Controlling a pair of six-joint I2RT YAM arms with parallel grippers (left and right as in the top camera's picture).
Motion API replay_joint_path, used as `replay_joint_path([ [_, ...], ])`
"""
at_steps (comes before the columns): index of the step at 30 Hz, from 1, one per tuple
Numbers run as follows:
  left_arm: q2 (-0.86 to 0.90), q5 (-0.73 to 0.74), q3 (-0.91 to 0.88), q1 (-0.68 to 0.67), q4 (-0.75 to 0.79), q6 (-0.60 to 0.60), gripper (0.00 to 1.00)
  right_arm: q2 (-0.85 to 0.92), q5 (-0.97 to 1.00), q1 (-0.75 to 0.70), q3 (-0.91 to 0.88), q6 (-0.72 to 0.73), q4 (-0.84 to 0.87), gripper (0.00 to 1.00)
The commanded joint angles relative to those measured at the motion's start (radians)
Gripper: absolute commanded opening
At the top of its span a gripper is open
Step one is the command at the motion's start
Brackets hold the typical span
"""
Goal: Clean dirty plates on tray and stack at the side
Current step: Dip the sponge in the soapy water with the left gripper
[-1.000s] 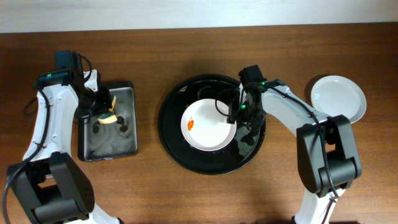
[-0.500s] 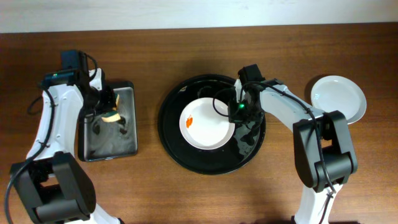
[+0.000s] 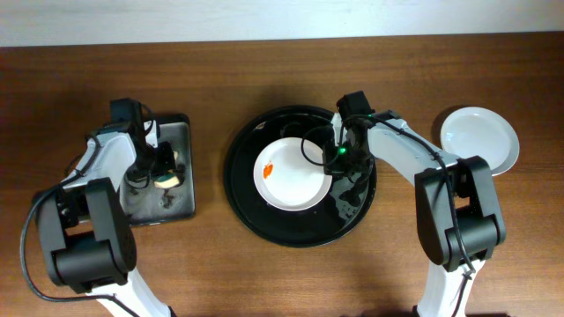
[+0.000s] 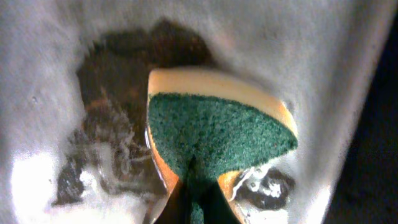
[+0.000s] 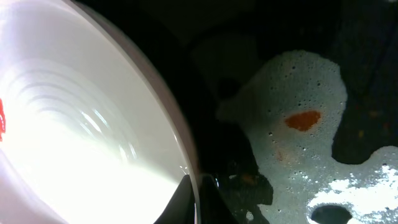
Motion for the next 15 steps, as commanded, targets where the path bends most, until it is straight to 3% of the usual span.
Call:
replay_joint_path([
  [1,-0.061,0.126,0.097,-0.001,-0.145,-0.013,0.01,0.039,0.033,0.004,-0.007,-0.013,-0.021,0.04],
  [4,-0.183,0.245,0.159,-0.036,-0.228,-0.013,0.01,0.039,0.033,0.004,-0.007,-0.013,-0.024,0.04],
  [7,-0.215,0.366,0.161,-0.204,-0.190,-0.013,0.01,0.039,0.033,0.004,-0.007,-0.013,-0.025,0.04],
  [12,-0.166,0.313,0.160,-0.470,-0.077,-0.096,0.00,0.039,0.032,0.004,-0.007,-0.013,-0.025,0.04],
  [15,0.002,0.204,0.161,-0.602,-0.047,-0.126,0.00,0.039,0.032,0.004,-0.007,-0.013,-0.028,0.04],
])
